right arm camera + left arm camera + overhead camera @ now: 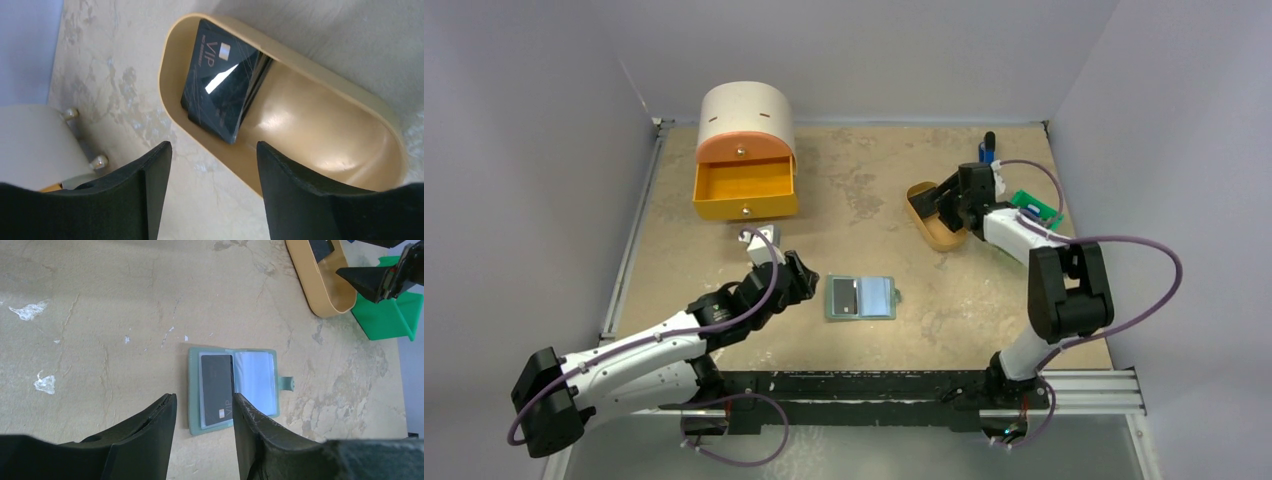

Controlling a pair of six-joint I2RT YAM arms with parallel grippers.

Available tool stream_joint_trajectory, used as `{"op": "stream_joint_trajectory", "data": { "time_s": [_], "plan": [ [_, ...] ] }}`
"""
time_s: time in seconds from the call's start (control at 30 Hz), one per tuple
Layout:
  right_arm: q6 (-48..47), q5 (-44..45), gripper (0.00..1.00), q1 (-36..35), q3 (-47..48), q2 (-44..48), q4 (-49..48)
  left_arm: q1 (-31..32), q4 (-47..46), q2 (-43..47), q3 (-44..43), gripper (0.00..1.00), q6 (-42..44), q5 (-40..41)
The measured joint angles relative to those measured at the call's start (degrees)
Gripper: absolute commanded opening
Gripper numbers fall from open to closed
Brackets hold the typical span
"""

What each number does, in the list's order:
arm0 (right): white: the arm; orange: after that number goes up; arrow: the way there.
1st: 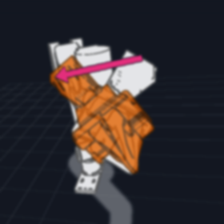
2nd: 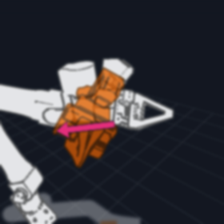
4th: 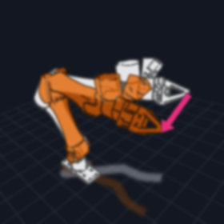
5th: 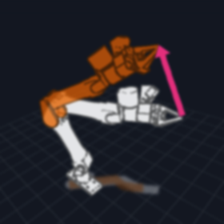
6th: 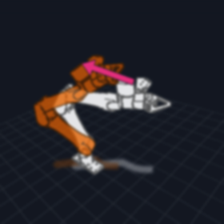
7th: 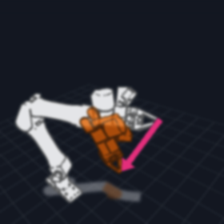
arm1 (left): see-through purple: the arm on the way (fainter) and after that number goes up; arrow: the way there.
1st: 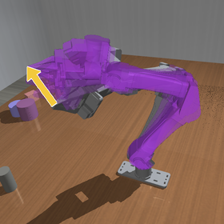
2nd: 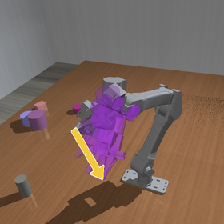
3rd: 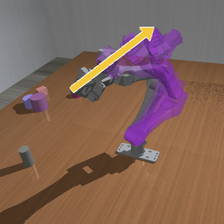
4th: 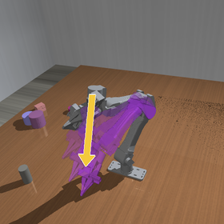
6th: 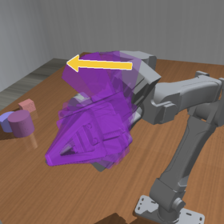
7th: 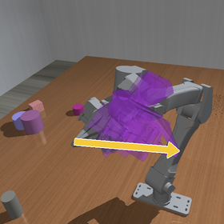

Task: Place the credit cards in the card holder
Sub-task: Pick up the credit card from the storage box.

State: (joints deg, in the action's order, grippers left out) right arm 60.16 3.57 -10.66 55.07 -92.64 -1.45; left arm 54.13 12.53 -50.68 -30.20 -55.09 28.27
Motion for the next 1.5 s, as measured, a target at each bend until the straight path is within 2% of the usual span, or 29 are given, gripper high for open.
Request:
{"op": "stream_joint_trajectory", "data": {
  "time_s": [0.13,0.4,0.73,1.17,1.5],
  "plan": [
    [1.3,0.0,0.62,0.1,2.9,-4.6,-1.2,0.0,0.0,-0.4,0.0,0.43,0.0,-0.1],
    [2.5,0.0,0.64,0.2,4.6,-9.3,-1.9,0.0,-0.1,-2.3,0.0,0.43,0.0,-0.5],
    [2.8,-0.3,0.46,0.2,4.8,-11.3,-2.5,0.0,-0.9,-4.9,0.0,0.42,0.2,-0.9],
    [2.3,-1.7,0.41,0.2,3.5,-11.3,-4.9,0.0,-1.1,-5.2,0.0,0.41,0.1,-0.9],
    [2.3,-2.3,0.27,0.3,2.1,-11.2,-7.0,0.0,-1.0,-4.9,0.1,0.4,-0.3,-0.9]
  ]
}}
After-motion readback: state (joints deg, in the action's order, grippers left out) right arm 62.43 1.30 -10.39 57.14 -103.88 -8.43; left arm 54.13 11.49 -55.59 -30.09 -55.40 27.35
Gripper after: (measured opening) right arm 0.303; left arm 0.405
